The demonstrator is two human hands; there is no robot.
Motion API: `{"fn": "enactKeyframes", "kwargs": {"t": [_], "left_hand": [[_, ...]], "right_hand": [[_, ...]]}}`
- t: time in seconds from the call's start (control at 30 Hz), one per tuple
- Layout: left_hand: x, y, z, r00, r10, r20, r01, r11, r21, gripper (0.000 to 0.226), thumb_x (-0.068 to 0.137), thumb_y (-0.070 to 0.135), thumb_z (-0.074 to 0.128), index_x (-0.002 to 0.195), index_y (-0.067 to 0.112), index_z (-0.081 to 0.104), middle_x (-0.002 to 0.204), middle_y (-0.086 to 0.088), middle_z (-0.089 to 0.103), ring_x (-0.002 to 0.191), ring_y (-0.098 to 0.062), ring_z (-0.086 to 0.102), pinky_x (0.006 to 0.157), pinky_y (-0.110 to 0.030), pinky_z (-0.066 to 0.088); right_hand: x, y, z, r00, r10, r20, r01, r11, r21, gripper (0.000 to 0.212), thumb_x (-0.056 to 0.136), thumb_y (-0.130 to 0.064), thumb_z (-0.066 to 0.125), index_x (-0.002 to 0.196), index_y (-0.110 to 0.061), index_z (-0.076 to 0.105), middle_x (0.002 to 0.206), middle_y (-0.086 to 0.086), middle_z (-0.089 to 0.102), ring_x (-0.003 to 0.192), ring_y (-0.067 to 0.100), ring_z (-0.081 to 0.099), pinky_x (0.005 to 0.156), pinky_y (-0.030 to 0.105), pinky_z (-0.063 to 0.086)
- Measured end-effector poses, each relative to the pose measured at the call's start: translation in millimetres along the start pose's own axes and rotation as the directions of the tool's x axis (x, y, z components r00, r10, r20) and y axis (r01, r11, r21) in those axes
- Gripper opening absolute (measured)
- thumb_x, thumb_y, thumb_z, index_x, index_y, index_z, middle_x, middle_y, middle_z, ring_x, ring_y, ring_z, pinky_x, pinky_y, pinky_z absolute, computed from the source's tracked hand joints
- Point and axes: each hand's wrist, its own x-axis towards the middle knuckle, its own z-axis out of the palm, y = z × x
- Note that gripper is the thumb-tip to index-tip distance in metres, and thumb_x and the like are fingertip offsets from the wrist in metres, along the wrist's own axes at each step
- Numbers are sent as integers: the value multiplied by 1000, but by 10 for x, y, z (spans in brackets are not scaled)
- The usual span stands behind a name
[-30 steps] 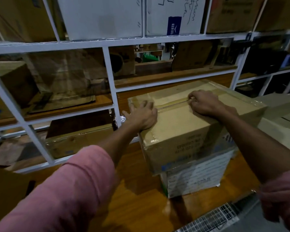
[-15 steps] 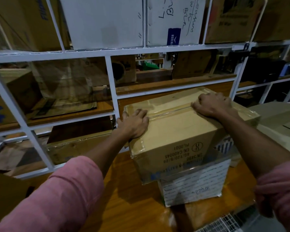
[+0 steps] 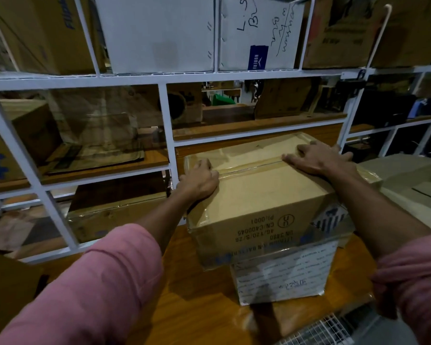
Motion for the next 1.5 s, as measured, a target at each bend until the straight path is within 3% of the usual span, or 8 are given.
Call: {"fn": "enactKeyframes", "kwargs": {"t": [0.17,0.33,0.53,0.87,1.1,1.27,1.4,1.5], "left_hand": [[-86,41,-7,996,-3,-93,6,999,33,49,99,50,40,138,21,42,142,-11,52,119,-34,53,103,-57,42],[-299,-248,-403,978,-53,-203,74,992,98,71,94,65,35,151,22,36,157,-7,41,133,-45,45,105,-61,40],[-766,-1010,-1013,931,-114,-347,167,978,125,80,92,70,28,157,23,28,168,-2,23,141,-47,36,110,-63,32],[-1637,-2456,-1580,928,-176,-328,220,970,103,110,73,91,43,162,34,12,173,3,-1,152,-46,18,119,-69,18],[-2174,-2815,-1161,916,-73,-395,131,984,122,145,71,51,90,155,43,-28,156,5,-50,150,-56,6,117,-70,20],[-2463,-3110,-612,959,-148,-241,212,940,267,141,75,42,89,157,37,-26,152,-3,-55,145,-55,25,106,-67,42],[-2520,-3139,-460,942,-151,-298,246,918,312,131,81,51,82,159,35,-22,156,-4,-50,143,-51,31,102,-62,48],[-2427,-3131,-487,921,-137,-365,250,926,283,124,82,61,75,160,36,-18,161,-1,-43,147,-50,25,105,-65,44]], "right_hand": [[-132,-22,30,998,17,-53,-13,998,61,83,83,-90,33,136,-30,58,157,14,38,138,55,30,107,71,22],[-253,-473,13,988,-58,-146,77,988,131,101,70,-100,24,135,-30,58,153,14,43,135,53,37,106,75,23],[-682,-1508,-47,958,-152,-242,192,970,151,79,86,-84,39,141,-28,53,156,11,37,135,52,33,103,70,28],[-1350,-2852,444,931,-277,-237,341,892,296,68,88,-64,62,145,-31,47,162,4,27,139,46,31,106,68,28],[-1771,-2946,1326,928,-227,-296,344,827,445,99,74,-38,88,150,-35,25,156,12,18,139,47,29,110,63,37],[-2098,-2641,2188,968,-248,-35,246,914,322,126,72,-42,89,156,-35,-5,156,9,-2,136,54,33,108,68,39],[-2154,-2492,2367,972,-230,-45,233,928,292,125,74,-52,85,153,-40,-11,154,15,6,126,54,47,98,67,49],[-2138,-2458,2336,972,-213,-99,234,919,317,117,78,-59,79,156,-38,-6,155,16,11,131,53,42,103,69,43]]}}
